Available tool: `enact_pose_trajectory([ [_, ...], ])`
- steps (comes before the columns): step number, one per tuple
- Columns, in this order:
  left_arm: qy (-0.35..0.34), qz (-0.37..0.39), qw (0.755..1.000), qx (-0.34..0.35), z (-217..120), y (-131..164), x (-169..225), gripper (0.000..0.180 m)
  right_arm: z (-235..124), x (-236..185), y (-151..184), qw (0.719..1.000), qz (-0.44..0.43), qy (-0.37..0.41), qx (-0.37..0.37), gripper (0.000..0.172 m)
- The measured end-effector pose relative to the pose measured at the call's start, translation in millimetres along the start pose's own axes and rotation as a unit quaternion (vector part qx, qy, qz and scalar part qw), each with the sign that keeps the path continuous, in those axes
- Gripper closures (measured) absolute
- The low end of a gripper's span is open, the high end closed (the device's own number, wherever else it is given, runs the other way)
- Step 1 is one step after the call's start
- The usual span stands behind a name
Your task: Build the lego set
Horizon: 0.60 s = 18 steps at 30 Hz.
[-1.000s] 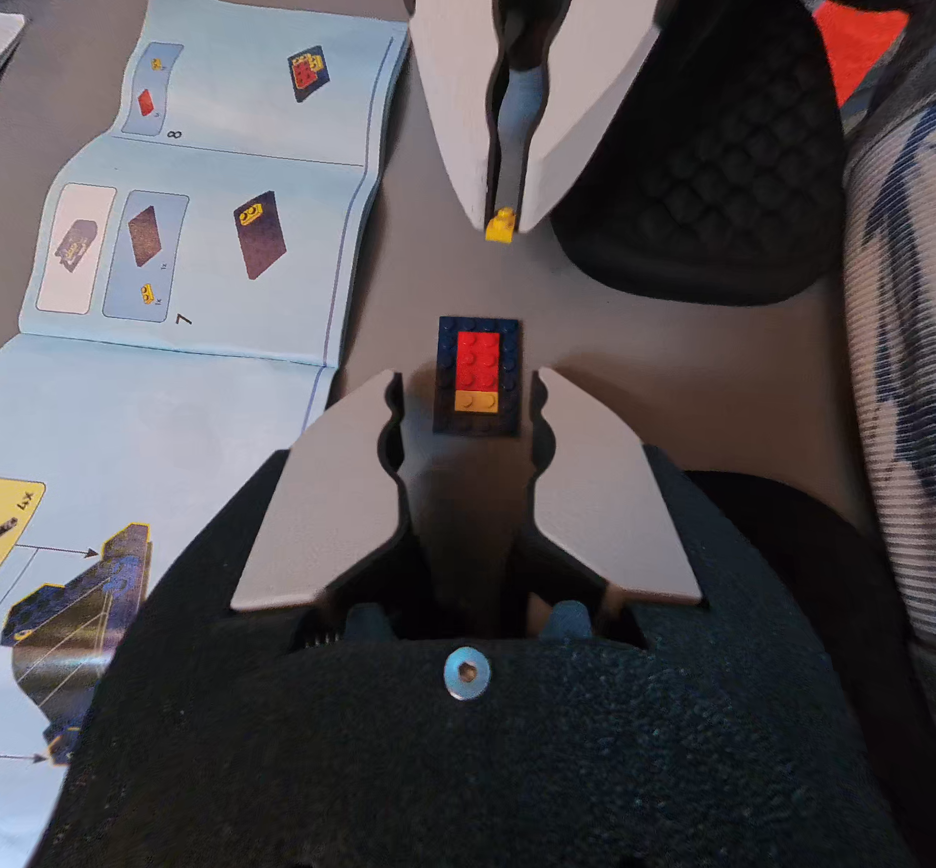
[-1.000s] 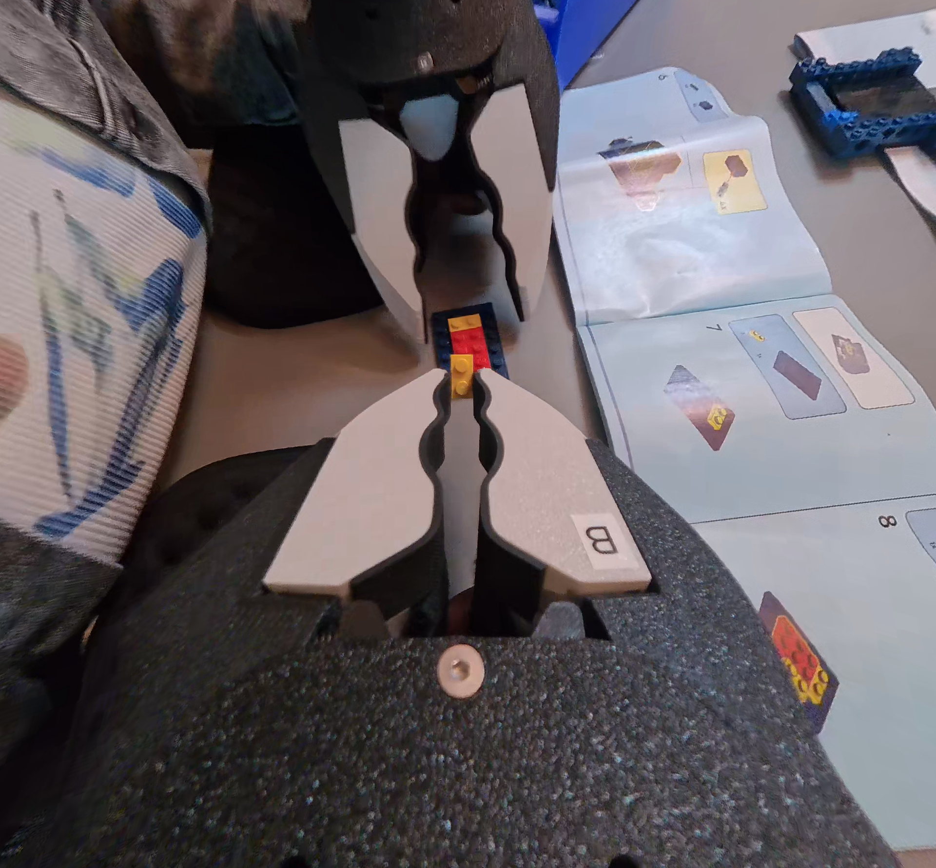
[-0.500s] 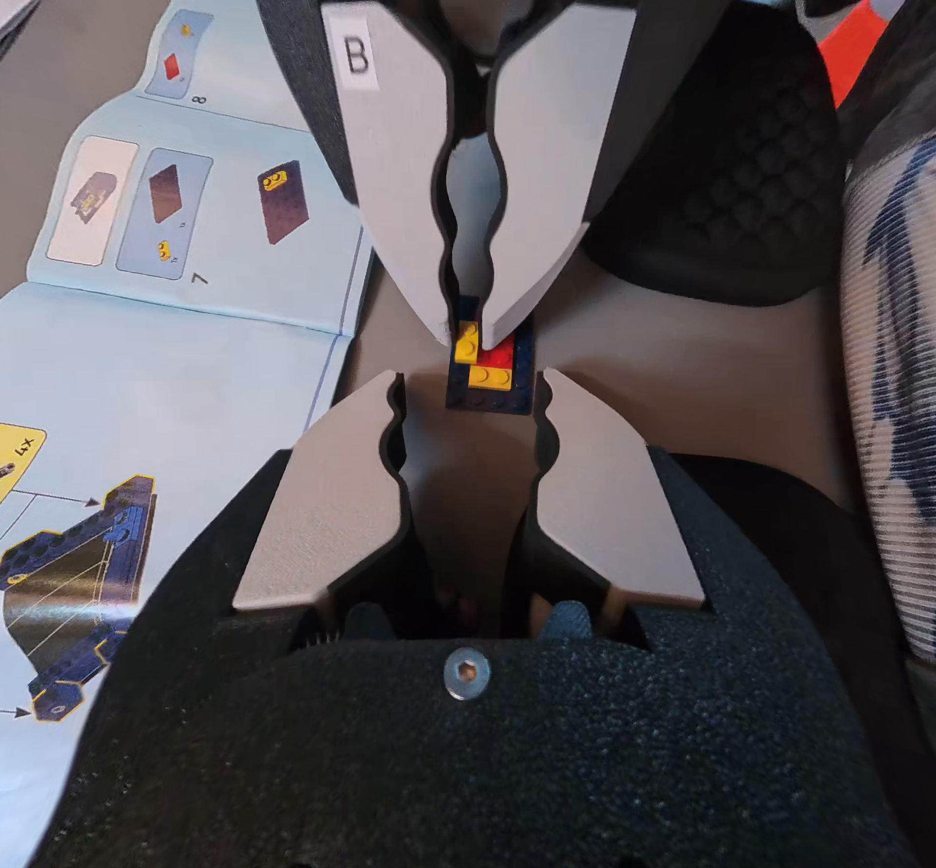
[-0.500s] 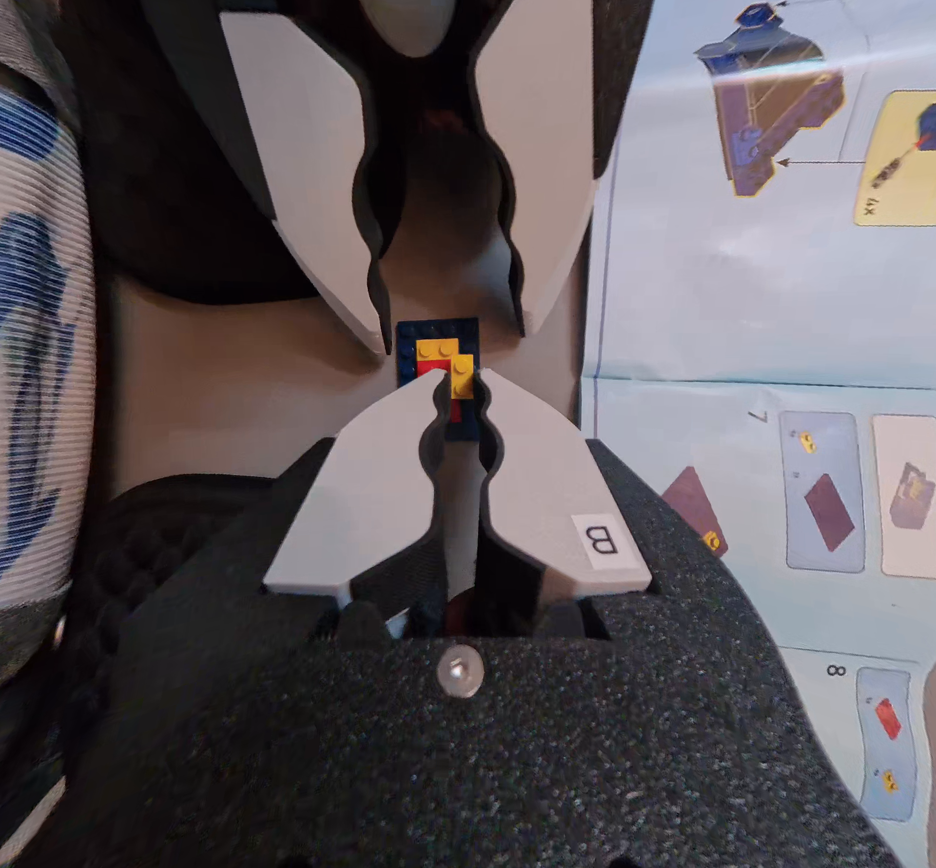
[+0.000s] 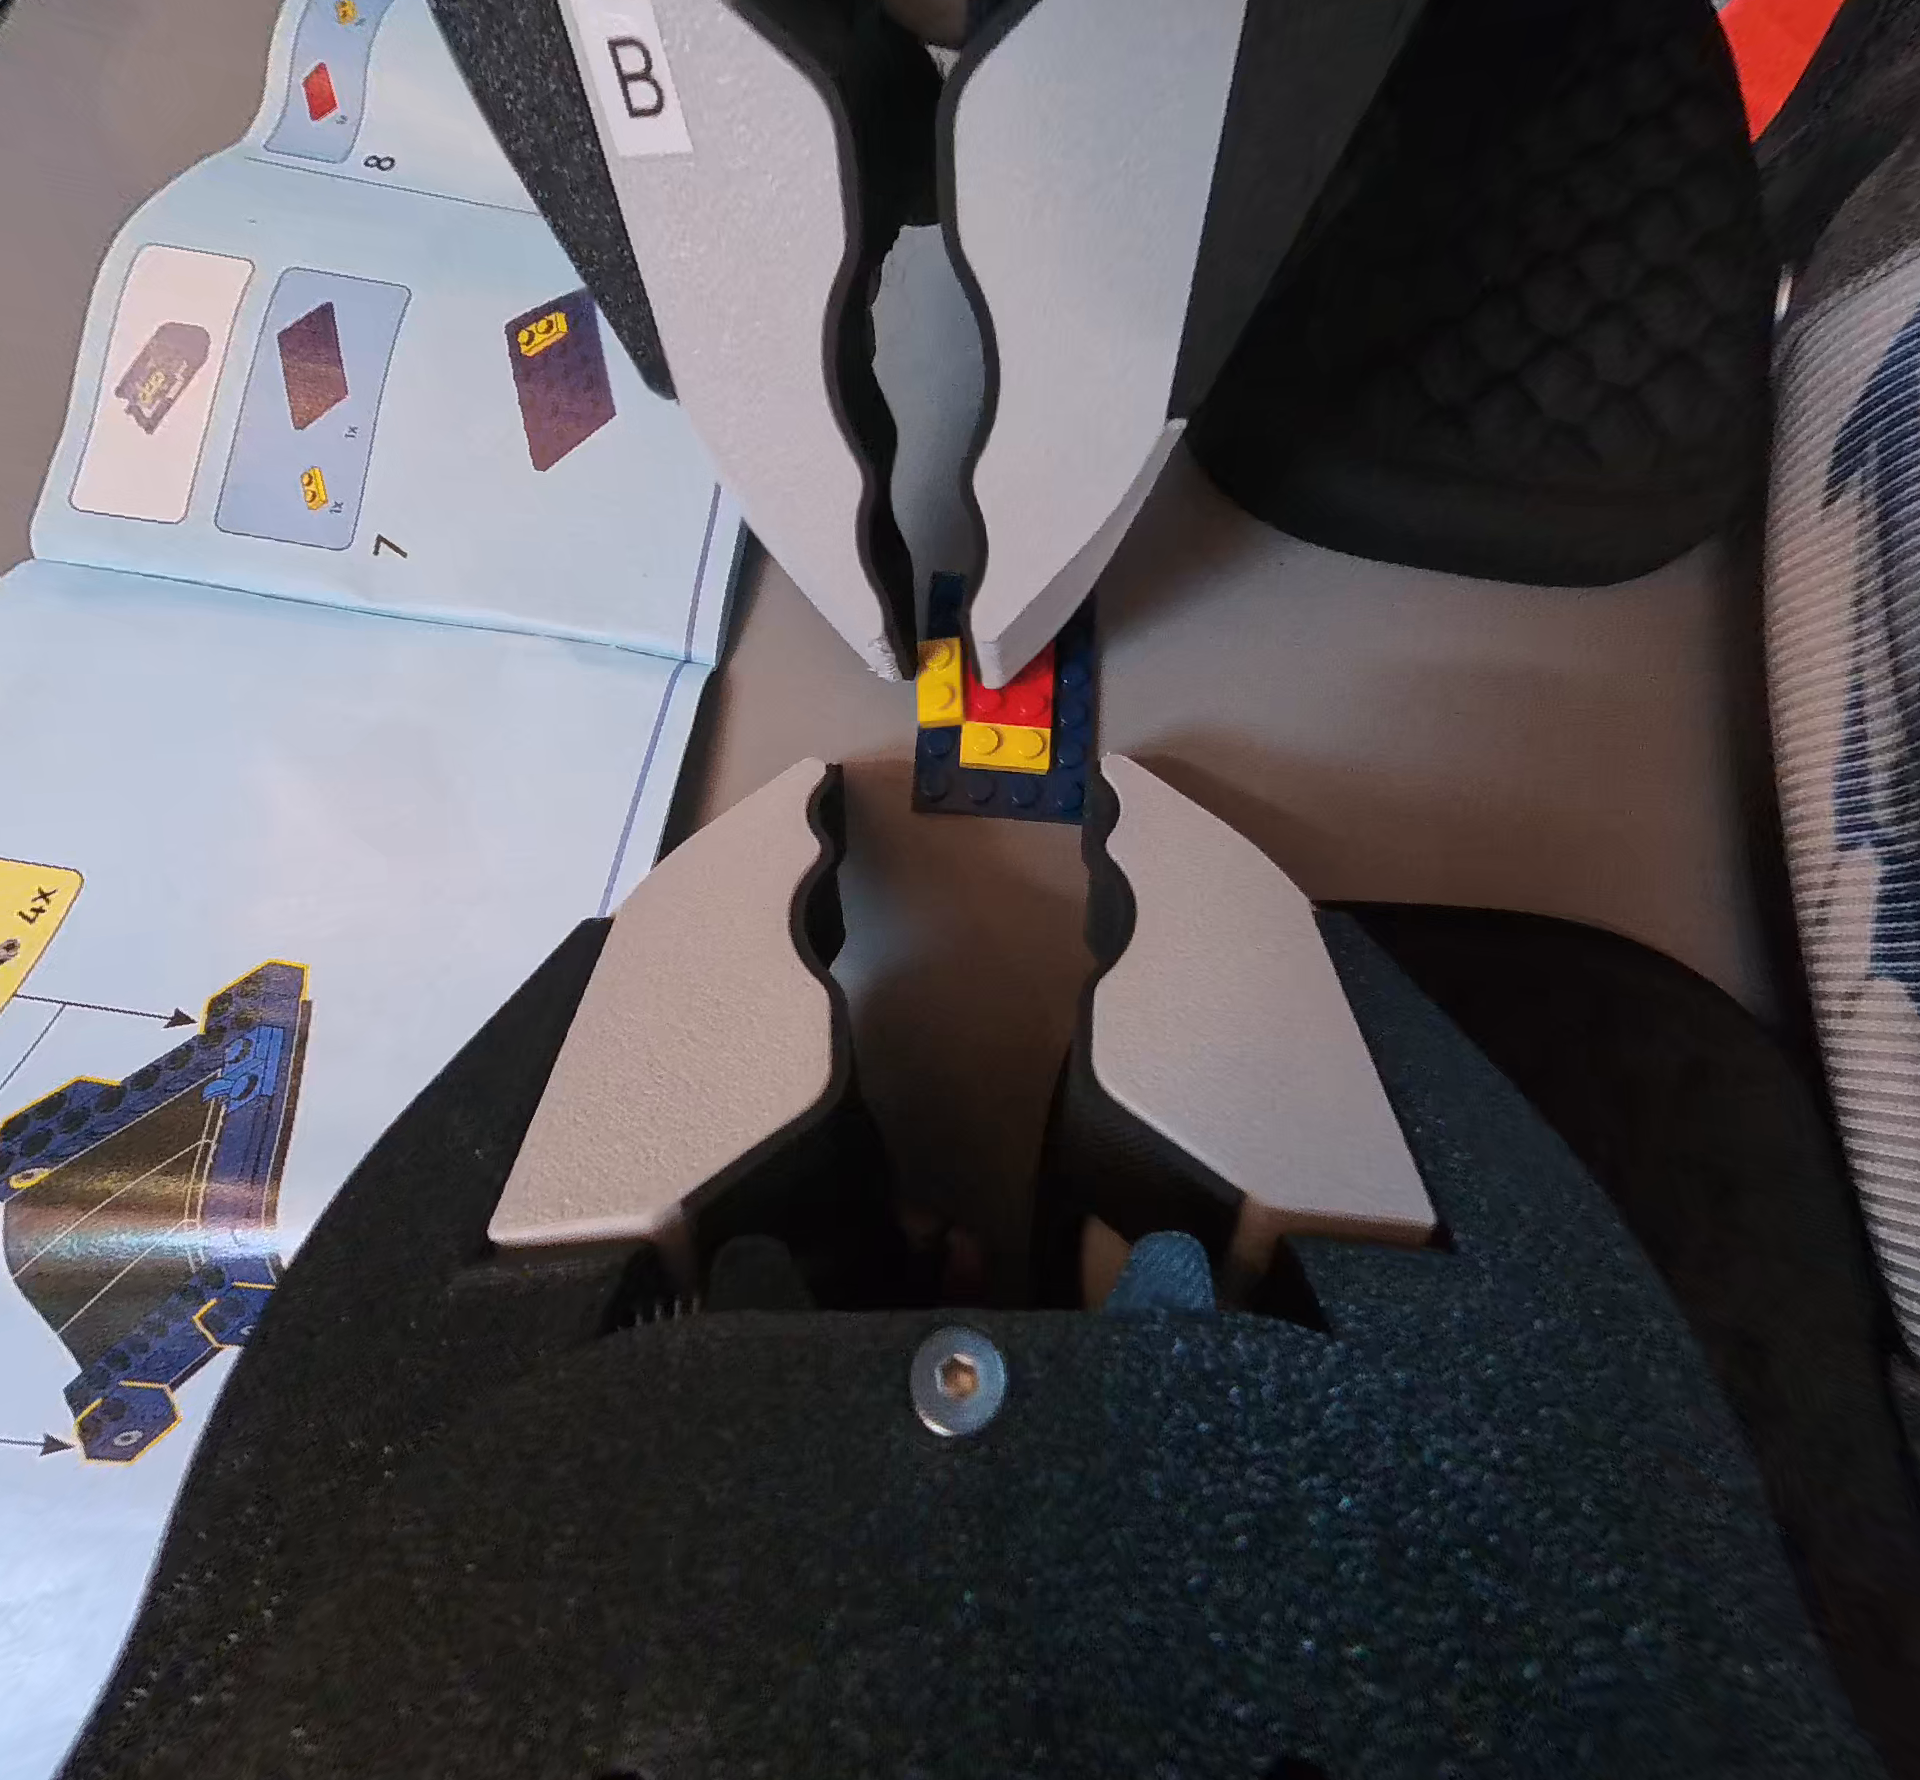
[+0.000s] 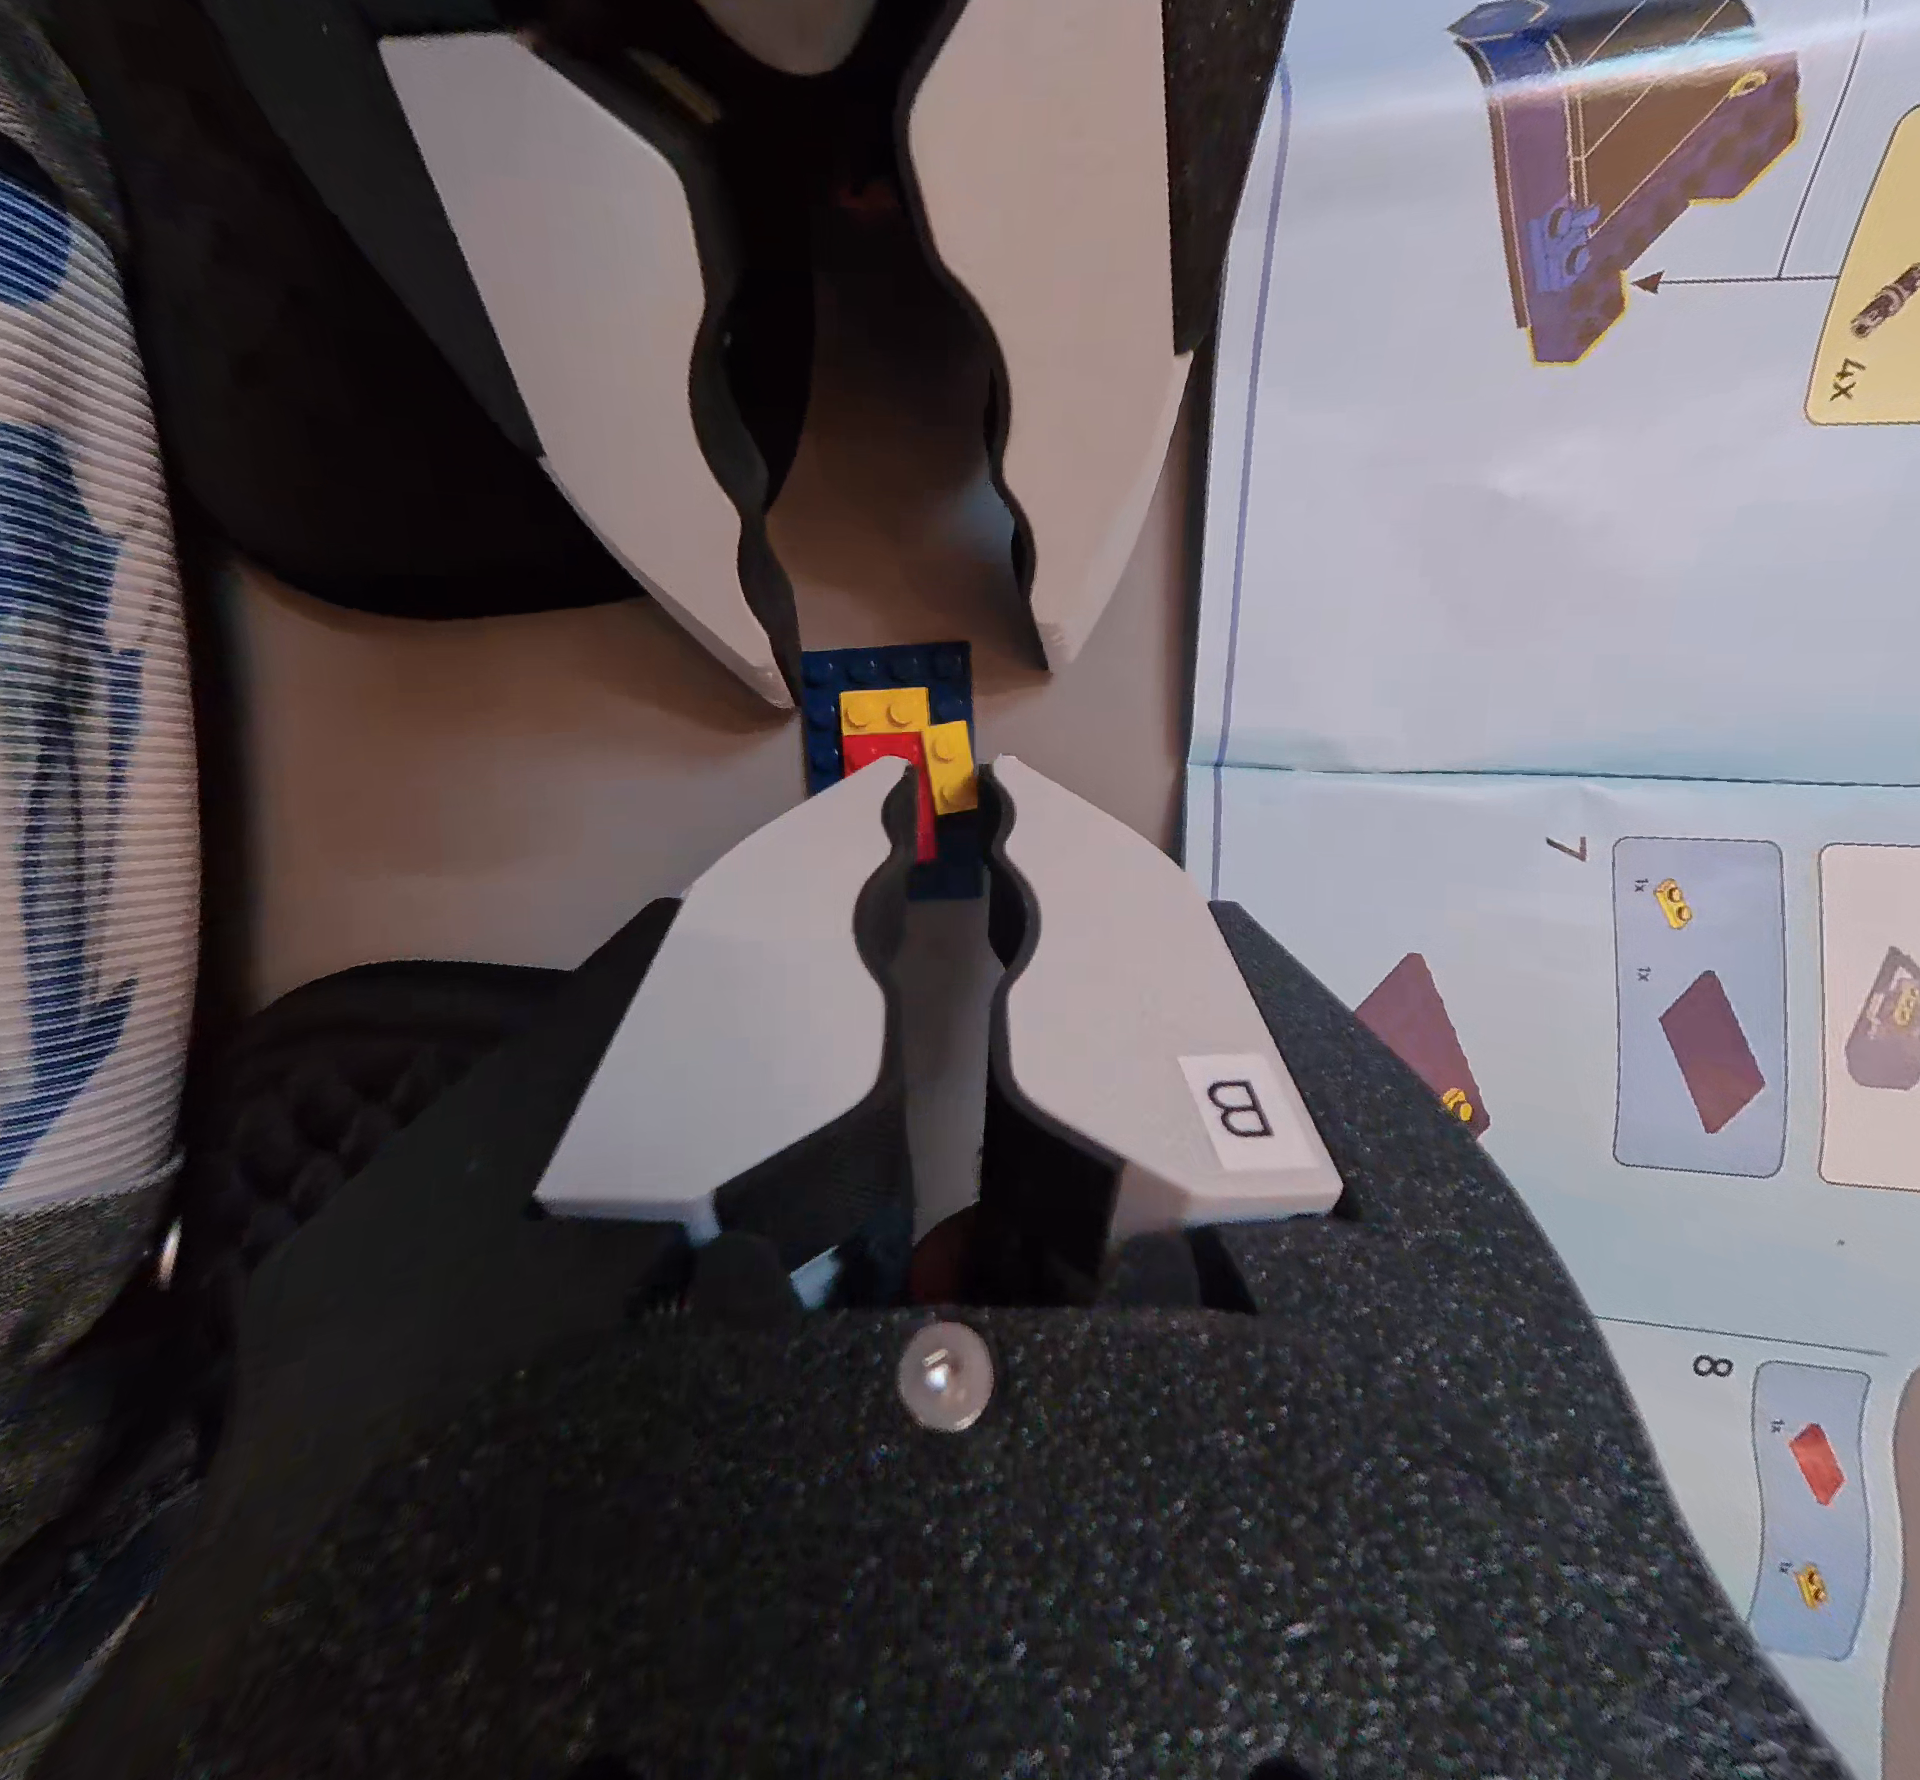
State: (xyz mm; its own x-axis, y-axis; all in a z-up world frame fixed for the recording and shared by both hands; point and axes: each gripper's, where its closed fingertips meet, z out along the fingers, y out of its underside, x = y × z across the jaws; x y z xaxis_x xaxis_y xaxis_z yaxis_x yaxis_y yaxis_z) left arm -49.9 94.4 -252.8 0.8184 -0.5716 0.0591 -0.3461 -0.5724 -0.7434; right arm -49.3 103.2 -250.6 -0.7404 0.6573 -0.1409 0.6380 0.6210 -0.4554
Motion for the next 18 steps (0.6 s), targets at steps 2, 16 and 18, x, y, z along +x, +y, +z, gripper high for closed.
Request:
enact_pose_trajectory([
  [2,0.000,0.000,1.000,0.000,0,0,0,0.137,1,-1,0,1.000,0.000,-0.005,-0.002,0.159],
  [16,0.002,0.003,1.000,0.003,-1,-1,1,0.138,-66,1,3,0.984,0.025,0.007,0.176,0.152],
  [18,0.004,0.004,1.000,0.005,-1,-1,1,0.138,-97,3,1,0.961,0.012,0.044,0.271,0.143],
])
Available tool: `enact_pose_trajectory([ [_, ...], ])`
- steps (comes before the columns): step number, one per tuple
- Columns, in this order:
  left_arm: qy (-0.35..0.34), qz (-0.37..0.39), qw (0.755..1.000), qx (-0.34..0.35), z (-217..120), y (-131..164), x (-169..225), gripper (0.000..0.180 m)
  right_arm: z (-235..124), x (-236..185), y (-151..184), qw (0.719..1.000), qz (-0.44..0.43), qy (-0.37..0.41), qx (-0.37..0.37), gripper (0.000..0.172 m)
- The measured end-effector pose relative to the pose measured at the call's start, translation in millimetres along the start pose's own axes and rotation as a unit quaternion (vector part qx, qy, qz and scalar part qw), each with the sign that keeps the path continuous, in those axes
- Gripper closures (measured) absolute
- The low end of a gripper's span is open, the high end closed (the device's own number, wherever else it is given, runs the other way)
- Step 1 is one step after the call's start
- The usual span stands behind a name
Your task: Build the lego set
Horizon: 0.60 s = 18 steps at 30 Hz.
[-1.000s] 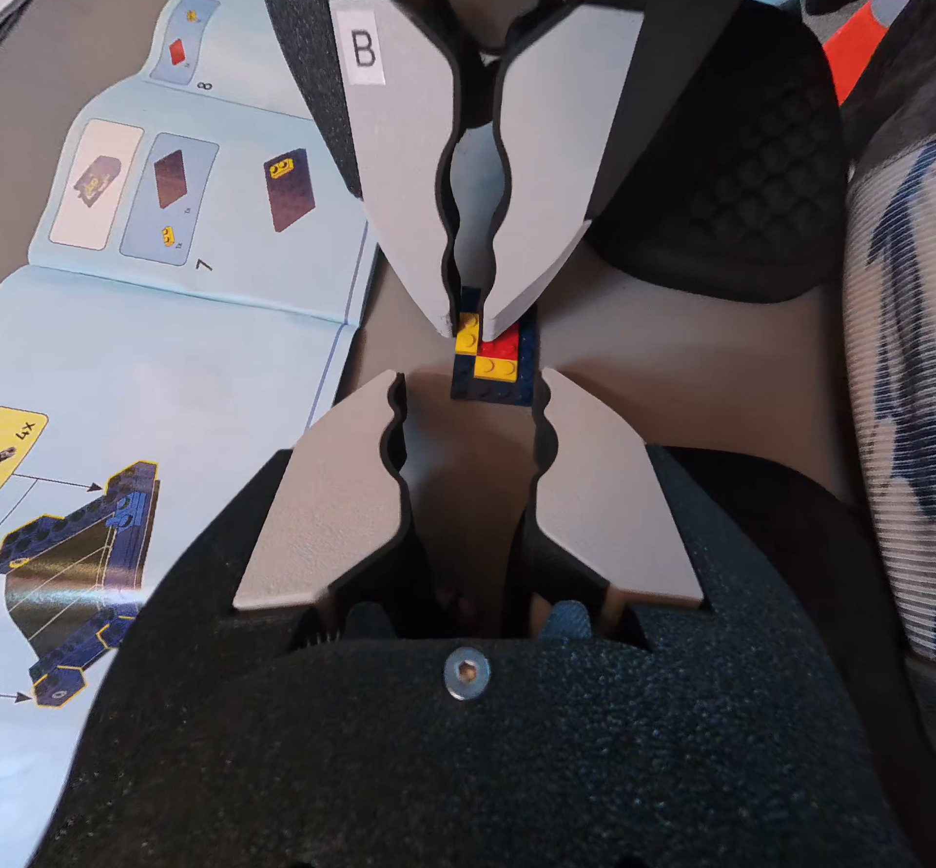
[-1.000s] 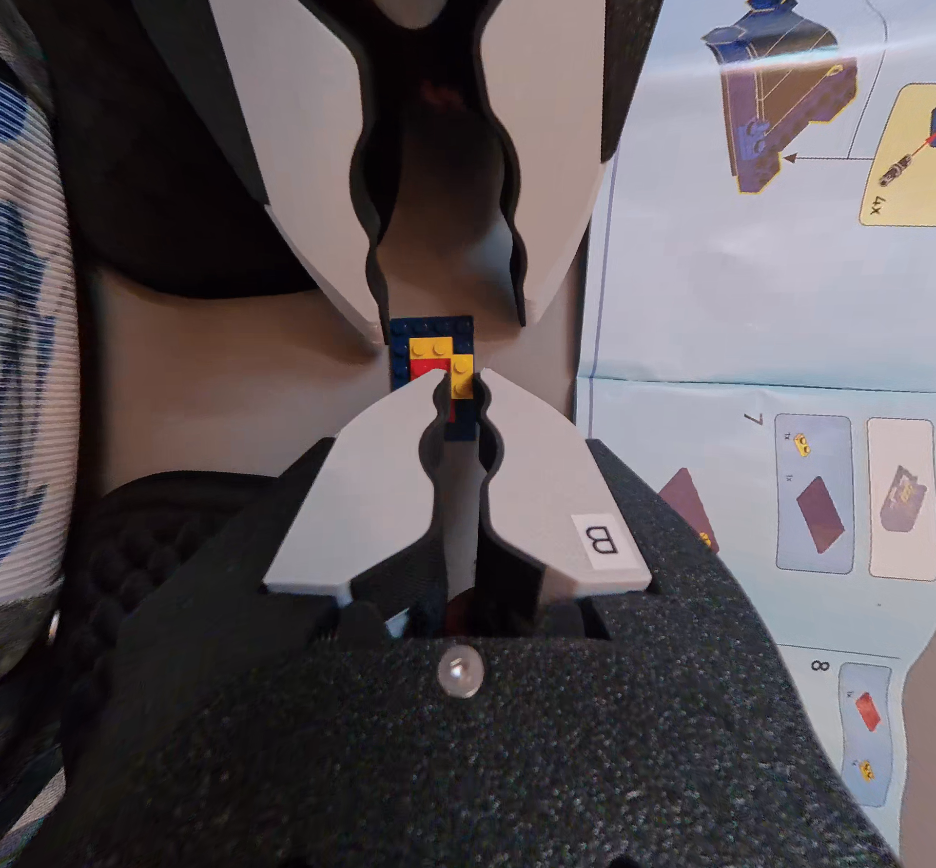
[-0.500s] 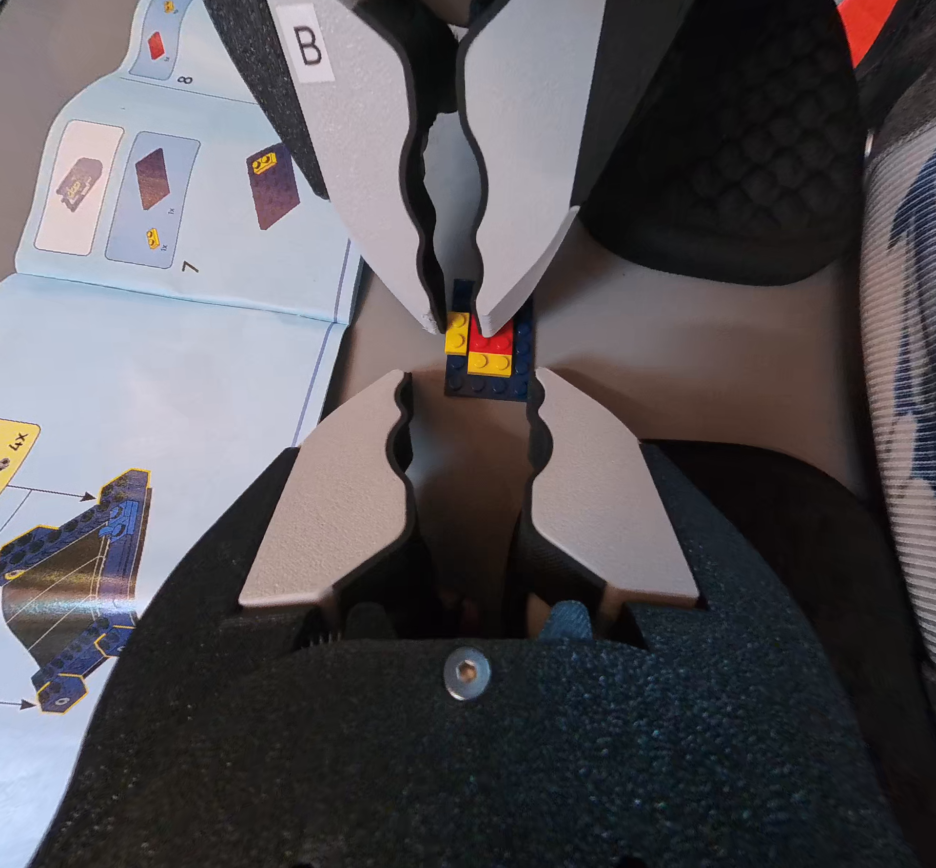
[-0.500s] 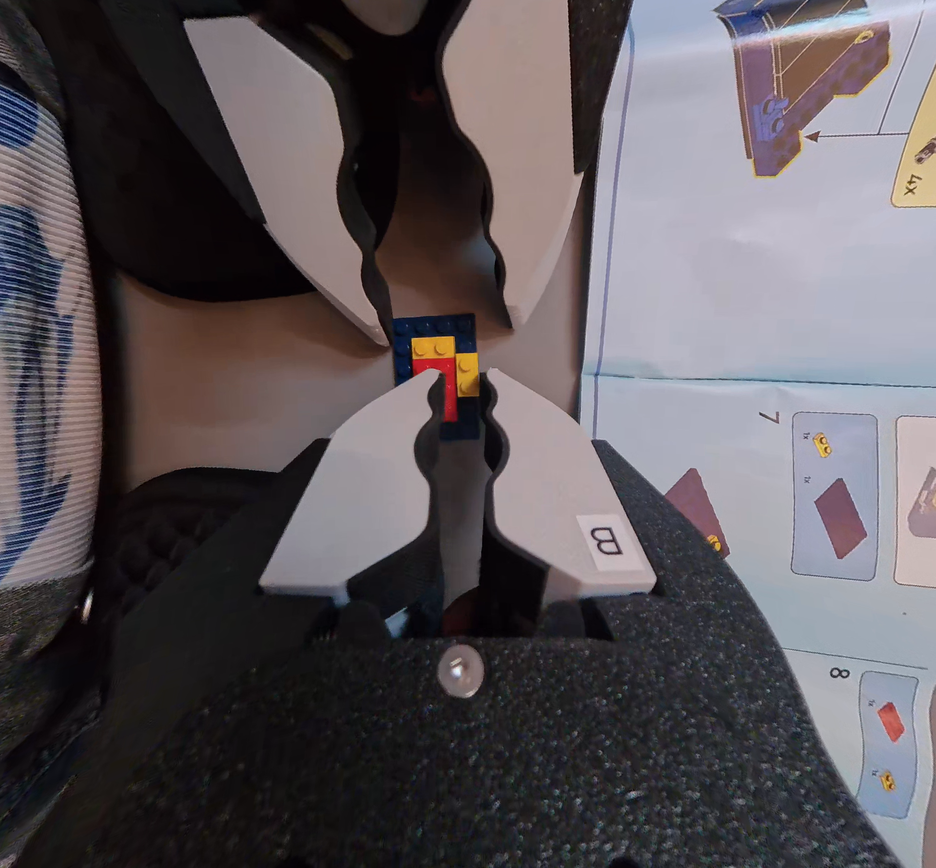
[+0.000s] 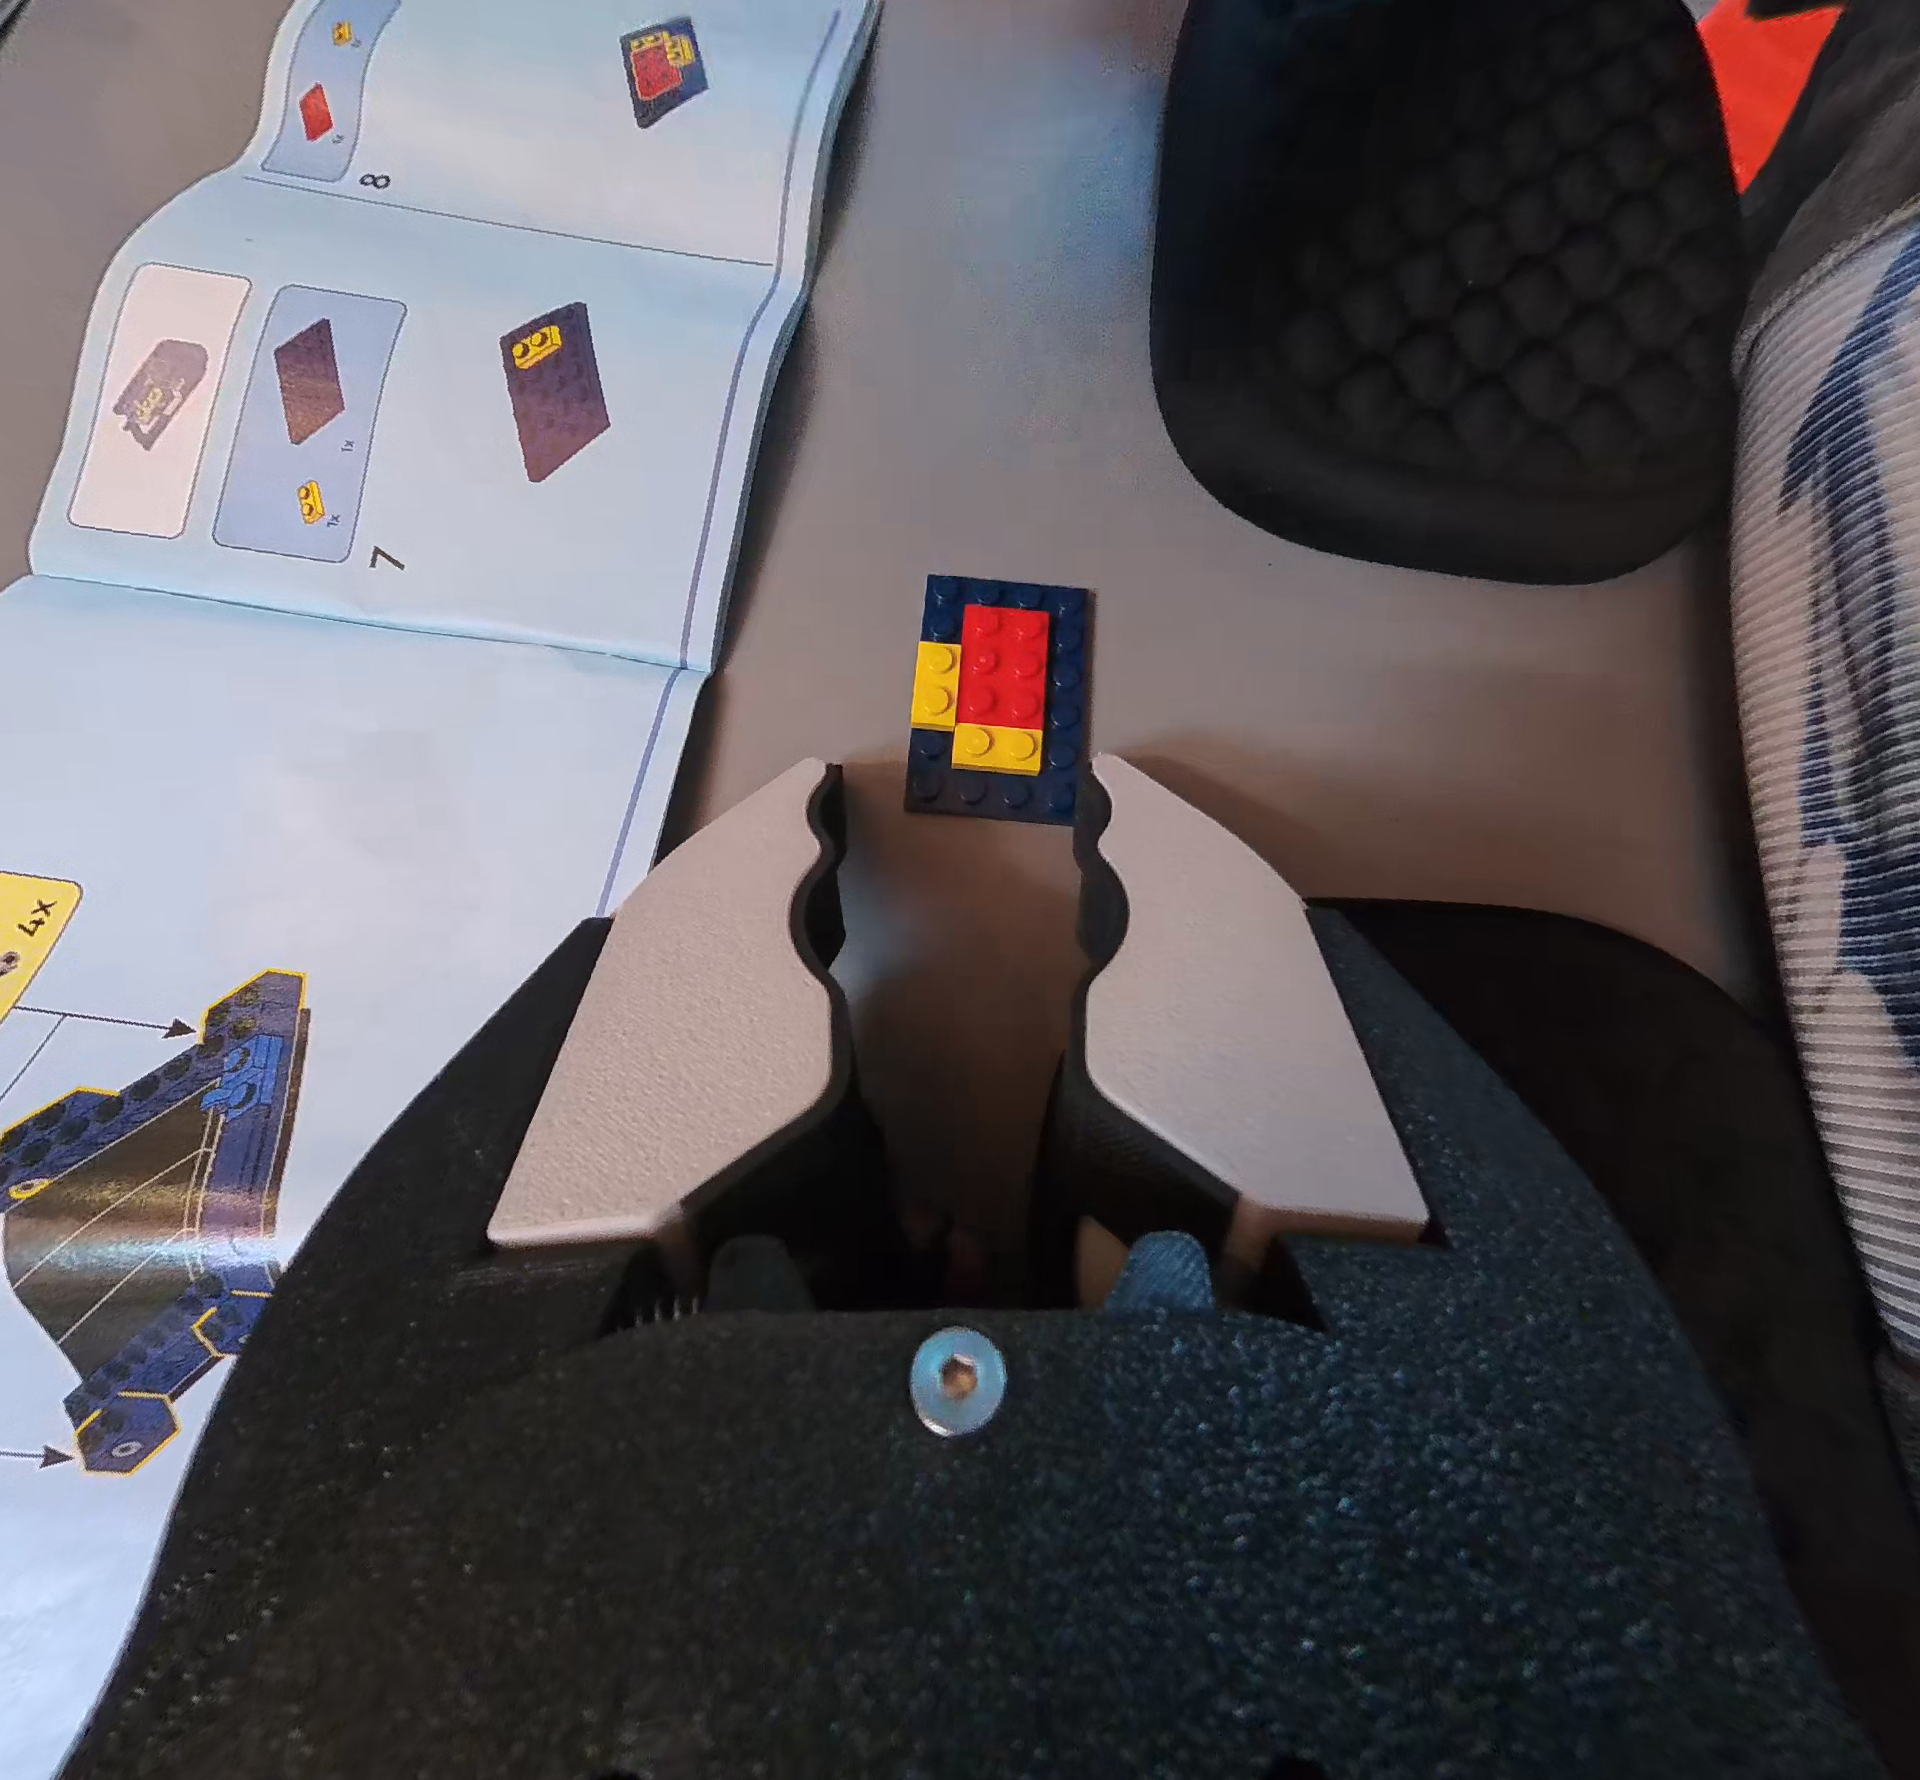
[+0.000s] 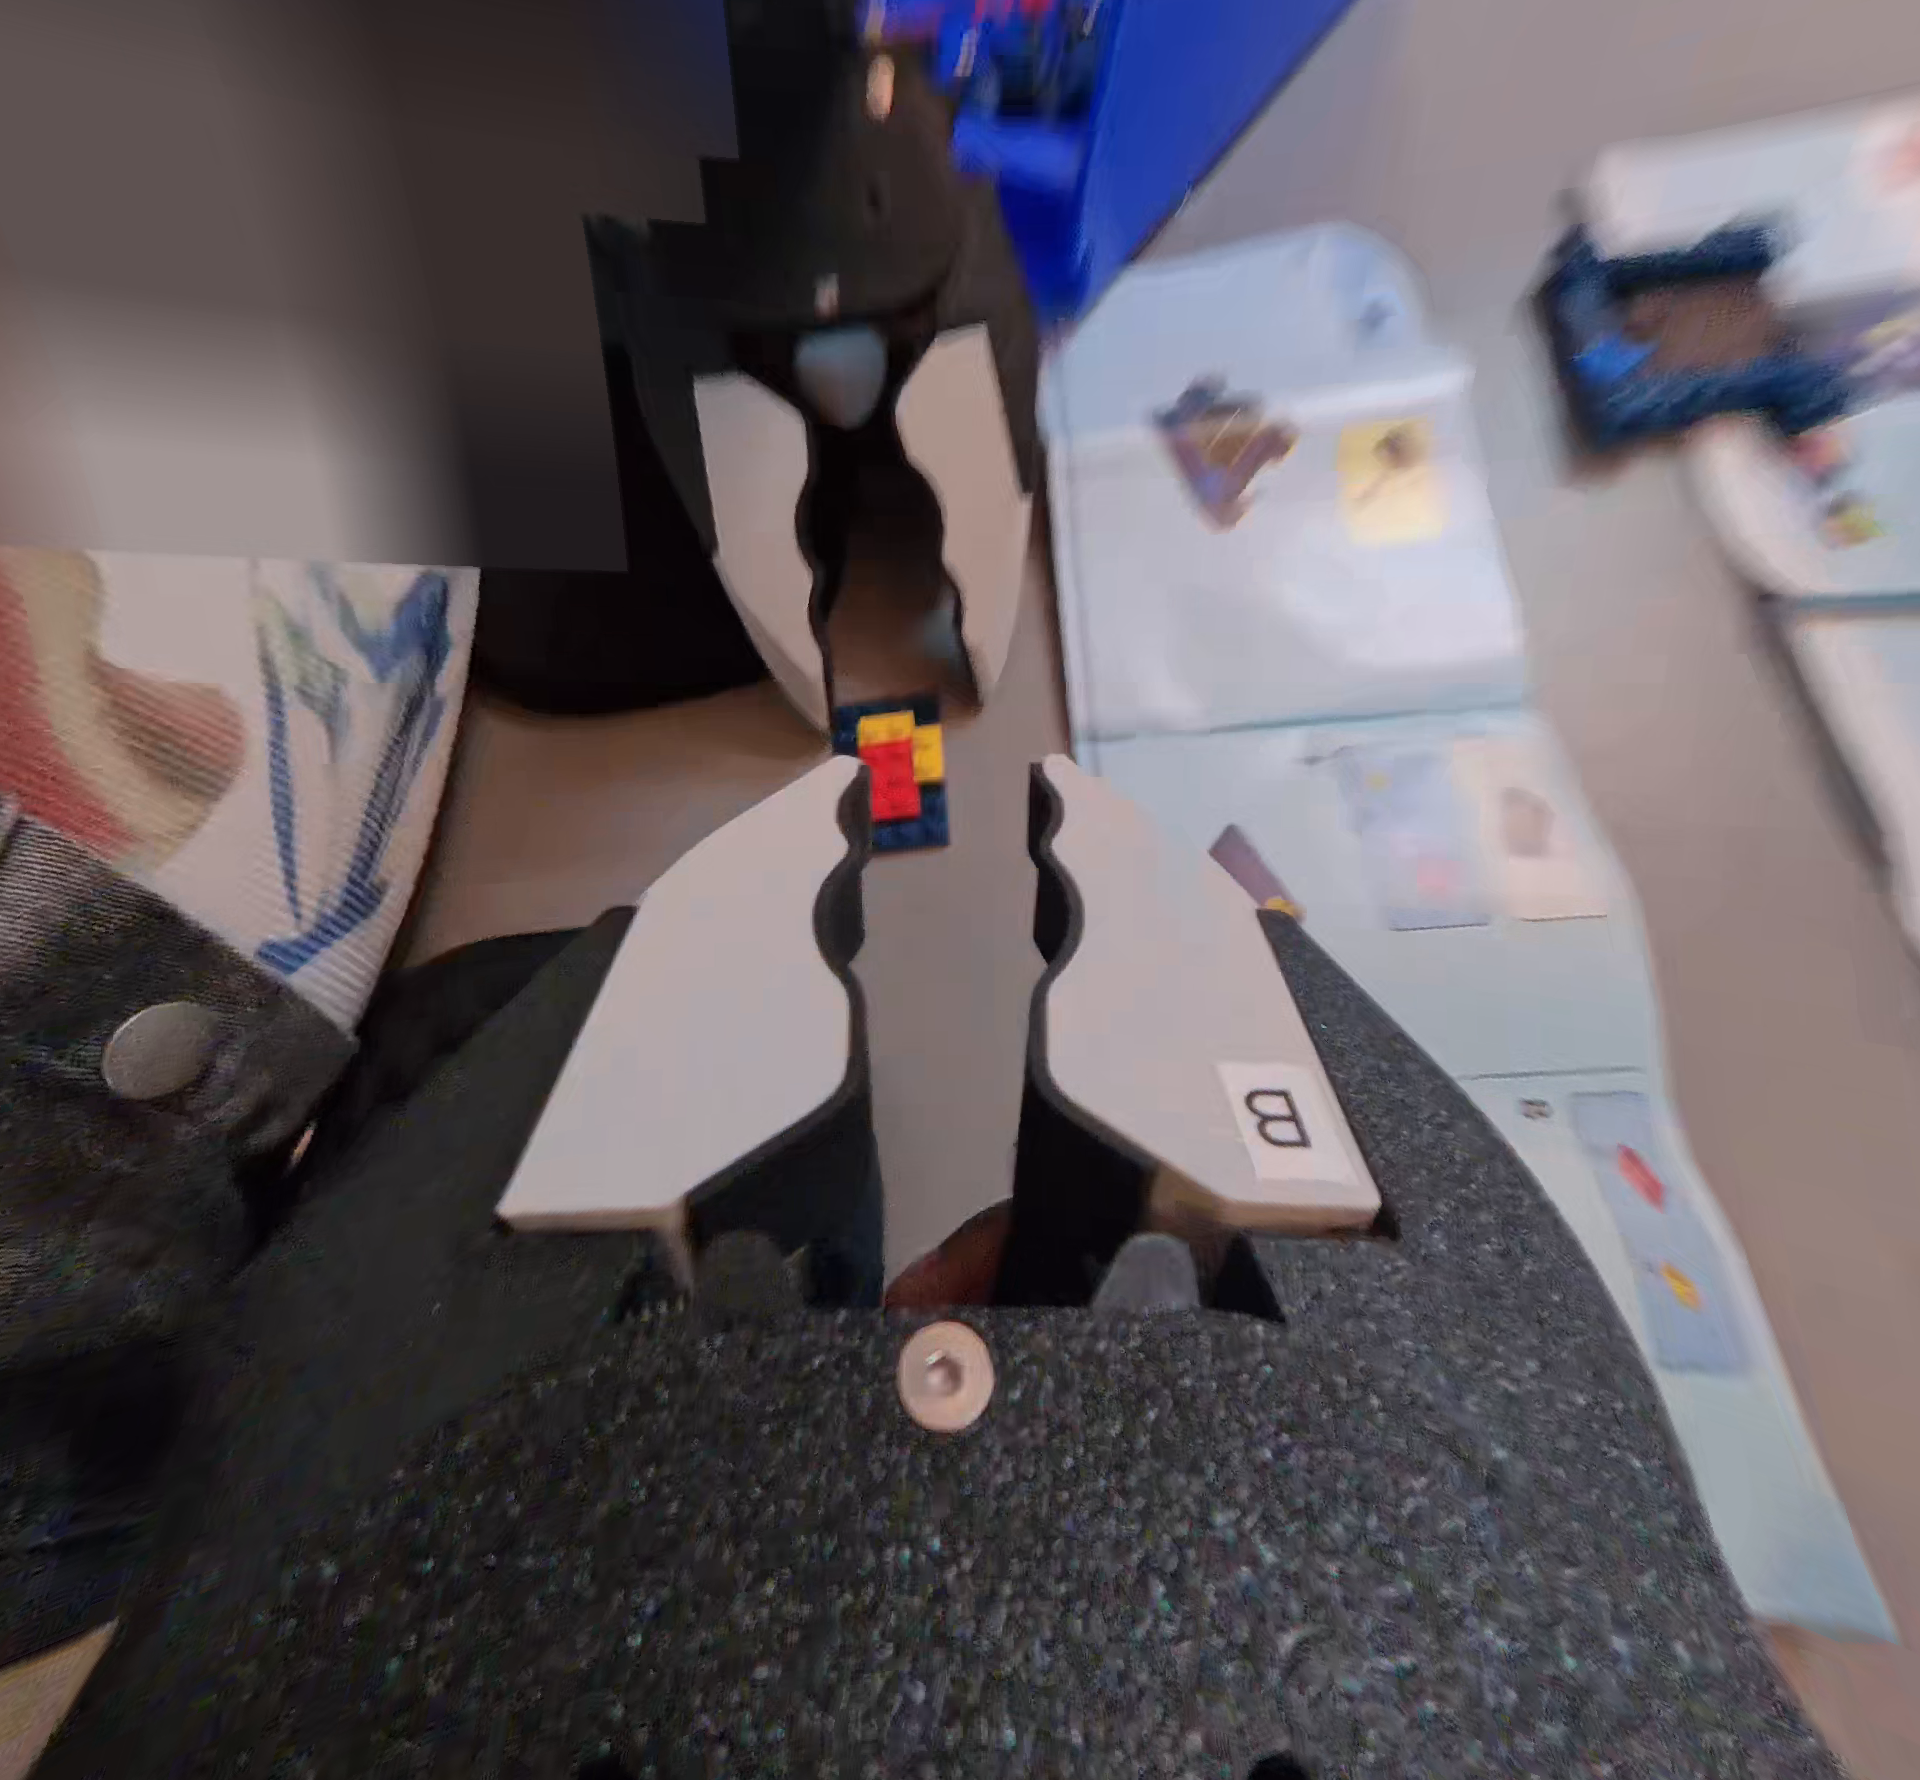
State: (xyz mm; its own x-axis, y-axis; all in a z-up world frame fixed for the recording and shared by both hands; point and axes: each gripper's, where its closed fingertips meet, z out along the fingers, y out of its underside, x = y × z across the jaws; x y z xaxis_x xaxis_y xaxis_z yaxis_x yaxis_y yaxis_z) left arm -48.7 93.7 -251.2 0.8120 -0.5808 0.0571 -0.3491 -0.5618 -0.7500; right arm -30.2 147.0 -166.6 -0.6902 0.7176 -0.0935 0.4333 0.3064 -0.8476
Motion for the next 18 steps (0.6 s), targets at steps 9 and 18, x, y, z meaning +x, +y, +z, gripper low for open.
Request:
enact_pose_trajectory([
  [9,0.002,-0.004,1.000,0.002,0,-1,-1,0.134,-50,-31,-9,0.983,-0.061,0.017,0.173,0.156],
  [18,-0.003,0.001,1.000,-0.003,2,0,-1,0.133,-17,-48,17,0.996,-0.056,-0.040,0.060,0.125],
])
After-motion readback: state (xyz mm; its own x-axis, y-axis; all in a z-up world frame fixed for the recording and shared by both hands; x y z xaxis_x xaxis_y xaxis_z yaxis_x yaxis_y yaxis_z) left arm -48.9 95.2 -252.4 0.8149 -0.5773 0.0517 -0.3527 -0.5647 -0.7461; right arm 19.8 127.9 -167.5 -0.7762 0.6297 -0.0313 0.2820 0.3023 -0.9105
